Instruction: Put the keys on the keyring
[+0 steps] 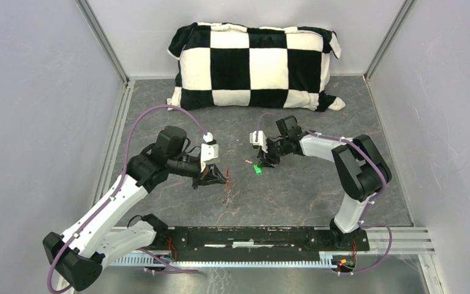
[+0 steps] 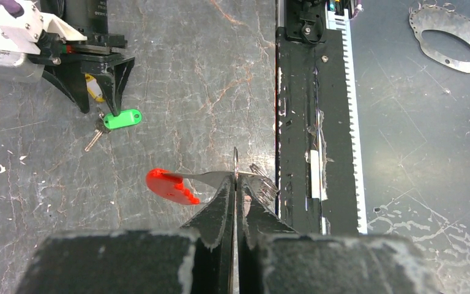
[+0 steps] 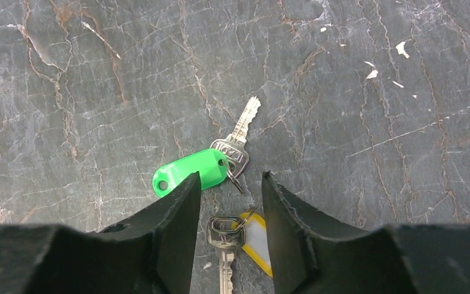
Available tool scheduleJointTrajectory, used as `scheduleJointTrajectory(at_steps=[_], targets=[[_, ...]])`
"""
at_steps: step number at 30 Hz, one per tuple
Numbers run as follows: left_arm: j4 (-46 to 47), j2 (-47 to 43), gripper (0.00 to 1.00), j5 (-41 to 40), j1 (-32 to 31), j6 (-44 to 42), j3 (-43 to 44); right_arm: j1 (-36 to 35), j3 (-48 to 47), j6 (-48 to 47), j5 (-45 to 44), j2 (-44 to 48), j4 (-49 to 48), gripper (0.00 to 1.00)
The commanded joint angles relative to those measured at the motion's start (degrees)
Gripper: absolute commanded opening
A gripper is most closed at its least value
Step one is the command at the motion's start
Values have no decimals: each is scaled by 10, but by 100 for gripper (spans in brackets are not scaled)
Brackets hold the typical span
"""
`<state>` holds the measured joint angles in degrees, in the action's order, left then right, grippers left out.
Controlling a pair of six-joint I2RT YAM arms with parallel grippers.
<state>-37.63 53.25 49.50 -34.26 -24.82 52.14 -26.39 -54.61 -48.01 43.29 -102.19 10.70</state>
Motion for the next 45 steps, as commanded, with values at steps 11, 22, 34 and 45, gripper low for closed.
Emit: scheduleJointTrajectory(at_steps=[11,22,34,45], targets=[[10,1,2,-7,0,18,29,-1,-42,-15,12,-21,25,35],[12,-4,2,-18,0,24,30,-8,-40,-3,0,-22,26,10],[12,-13,2,-26,0,41,32,-18,58,184,16,85,-127,1],[8,-24,2,-78,0,68,36,-138,143,443,-83,245,-155,1]])
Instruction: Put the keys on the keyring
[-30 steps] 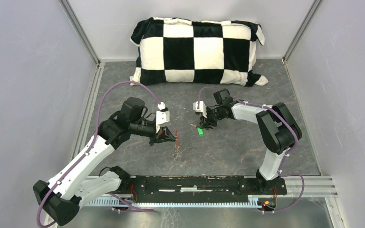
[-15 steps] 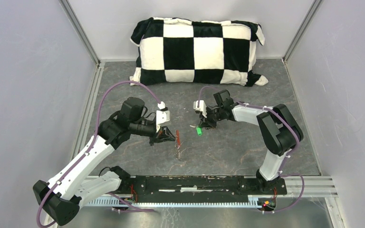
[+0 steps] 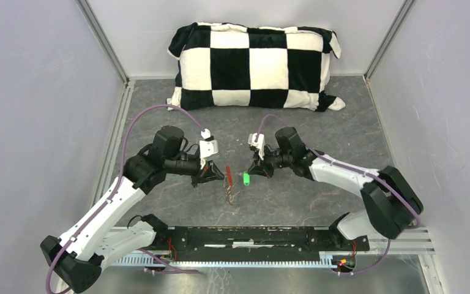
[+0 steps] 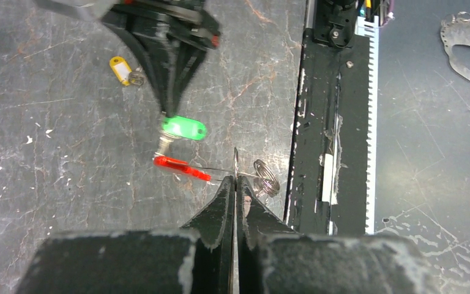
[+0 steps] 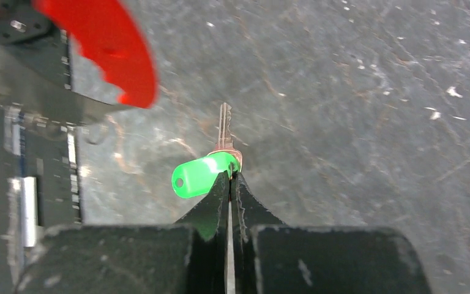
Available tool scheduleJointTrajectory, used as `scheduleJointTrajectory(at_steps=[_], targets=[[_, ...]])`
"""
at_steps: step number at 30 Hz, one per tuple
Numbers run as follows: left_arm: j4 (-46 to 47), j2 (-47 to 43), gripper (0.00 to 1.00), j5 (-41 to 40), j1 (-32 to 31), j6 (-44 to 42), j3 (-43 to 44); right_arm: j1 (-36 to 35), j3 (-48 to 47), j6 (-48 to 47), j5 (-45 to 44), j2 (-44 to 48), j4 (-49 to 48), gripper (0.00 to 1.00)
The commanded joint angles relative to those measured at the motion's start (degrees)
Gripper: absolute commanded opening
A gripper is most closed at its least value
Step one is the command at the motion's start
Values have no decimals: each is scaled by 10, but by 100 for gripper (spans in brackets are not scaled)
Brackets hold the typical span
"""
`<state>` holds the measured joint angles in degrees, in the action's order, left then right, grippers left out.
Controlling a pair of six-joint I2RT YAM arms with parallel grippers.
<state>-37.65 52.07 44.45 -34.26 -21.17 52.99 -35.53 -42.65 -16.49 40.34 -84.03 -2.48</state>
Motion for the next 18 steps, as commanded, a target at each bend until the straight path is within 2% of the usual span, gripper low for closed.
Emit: scheduleJointTrajectory(at_steps=[1,5,7,9,11,12,15,18], targets=[[8,-12,2,-35,0,32,27,-70,32,140,-76,85,-24,1],[7,-21,2,-58,0,26,13,-142,84,219,-166,182,-73,1],[4,-24,2,-75,0,17,6,-170,90,248,-241,222,-70,1],[0,-26,2,-95,-1,6,-1,-225,80,250,-381,251,-35,1],[0,-27,2,-111,-1,5,-4,-270,73,257,-570,250,36,1],[0,-27,2,-118,0,13,-2,-277,69,265,-622,241,78,1],[-3,-29,2,-124,0,35,10,-296,57,272,-651,221,122,1],[-16,-30,2,-125,0,40,24,-328,83,282,-608,255,41,1]])
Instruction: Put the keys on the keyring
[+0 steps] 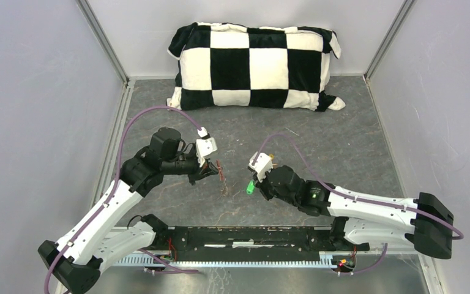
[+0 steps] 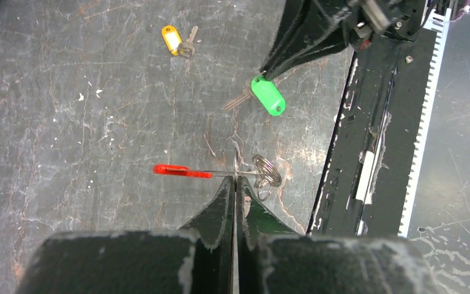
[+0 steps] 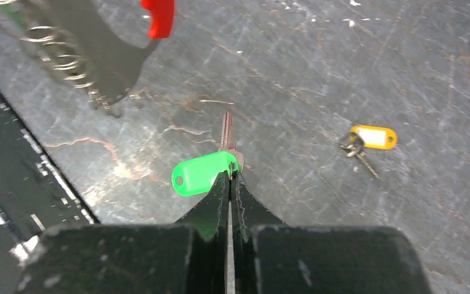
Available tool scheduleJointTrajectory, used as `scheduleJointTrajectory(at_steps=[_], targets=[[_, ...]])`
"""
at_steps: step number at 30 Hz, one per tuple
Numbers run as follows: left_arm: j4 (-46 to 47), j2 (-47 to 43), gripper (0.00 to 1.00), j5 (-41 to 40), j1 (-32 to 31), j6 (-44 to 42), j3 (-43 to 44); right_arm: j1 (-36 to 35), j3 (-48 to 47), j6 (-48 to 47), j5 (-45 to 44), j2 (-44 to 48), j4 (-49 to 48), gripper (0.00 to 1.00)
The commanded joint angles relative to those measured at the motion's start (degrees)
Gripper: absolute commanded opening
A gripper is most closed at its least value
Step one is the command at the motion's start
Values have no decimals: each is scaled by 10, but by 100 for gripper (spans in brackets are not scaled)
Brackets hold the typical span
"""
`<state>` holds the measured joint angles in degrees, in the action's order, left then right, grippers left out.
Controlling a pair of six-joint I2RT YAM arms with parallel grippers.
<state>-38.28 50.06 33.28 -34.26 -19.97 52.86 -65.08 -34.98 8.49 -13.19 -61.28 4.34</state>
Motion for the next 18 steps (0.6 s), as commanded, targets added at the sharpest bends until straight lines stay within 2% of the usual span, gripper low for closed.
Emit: scheduleJointTrajectory(at_steps=[1,7,13,18], targets=[[-14,-9,2,-15,0,26,27,-39,12,32,-57,39,-63,1],[-27,9,2,-38,0,8,30,-76,-66,28,-38,3,-79,1],[-24,14,2,-39,-1,11,31,-103,-139,30,-87,-72,-80,1],[-22,0,2,-44,0,7,25,-121,-195,18,-177,-119,-53,1]])
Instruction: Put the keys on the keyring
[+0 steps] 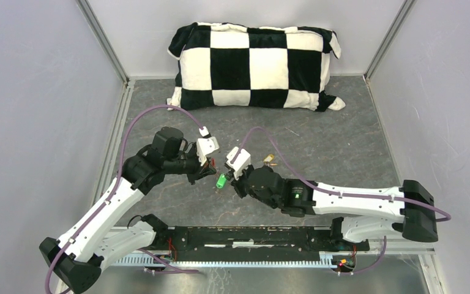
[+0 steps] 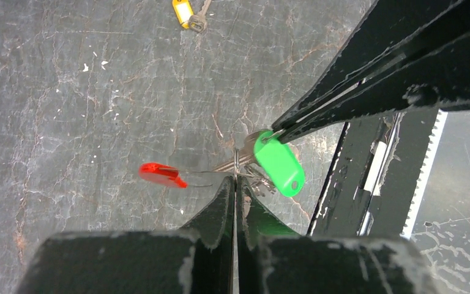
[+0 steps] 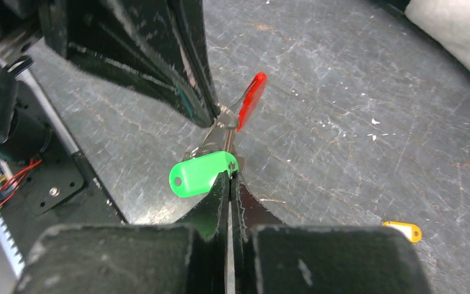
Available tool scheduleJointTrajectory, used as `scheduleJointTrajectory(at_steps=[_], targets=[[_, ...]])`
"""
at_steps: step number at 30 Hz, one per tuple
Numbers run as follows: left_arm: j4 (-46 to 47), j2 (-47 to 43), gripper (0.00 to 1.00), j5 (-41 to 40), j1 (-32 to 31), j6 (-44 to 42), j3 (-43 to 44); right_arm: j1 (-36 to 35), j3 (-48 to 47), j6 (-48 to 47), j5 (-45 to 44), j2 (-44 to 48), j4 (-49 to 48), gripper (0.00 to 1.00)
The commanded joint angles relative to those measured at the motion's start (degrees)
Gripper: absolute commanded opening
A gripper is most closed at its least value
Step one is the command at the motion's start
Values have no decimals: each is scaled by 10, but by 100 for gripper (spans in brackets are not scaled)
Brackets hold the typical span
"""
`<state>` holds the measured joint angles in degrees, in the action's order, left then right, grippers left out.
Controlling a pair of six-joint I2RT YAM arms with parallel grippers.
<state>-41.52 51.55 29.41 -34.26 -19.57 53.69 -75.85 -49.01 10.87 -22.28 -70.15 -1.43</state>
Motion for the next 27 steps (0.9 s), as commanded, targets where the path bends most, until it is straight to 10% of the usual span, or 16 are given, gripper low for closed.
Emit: scheduleJointTrajectory(at_steps=[1,27], targets=[[12,-17,2,-3,0,3,18,-16,-68,-12,-101,-39,13,1],[41,-45,2,30,-1,-2,-9,-26,18,-8,-23,-17,-213,1]])
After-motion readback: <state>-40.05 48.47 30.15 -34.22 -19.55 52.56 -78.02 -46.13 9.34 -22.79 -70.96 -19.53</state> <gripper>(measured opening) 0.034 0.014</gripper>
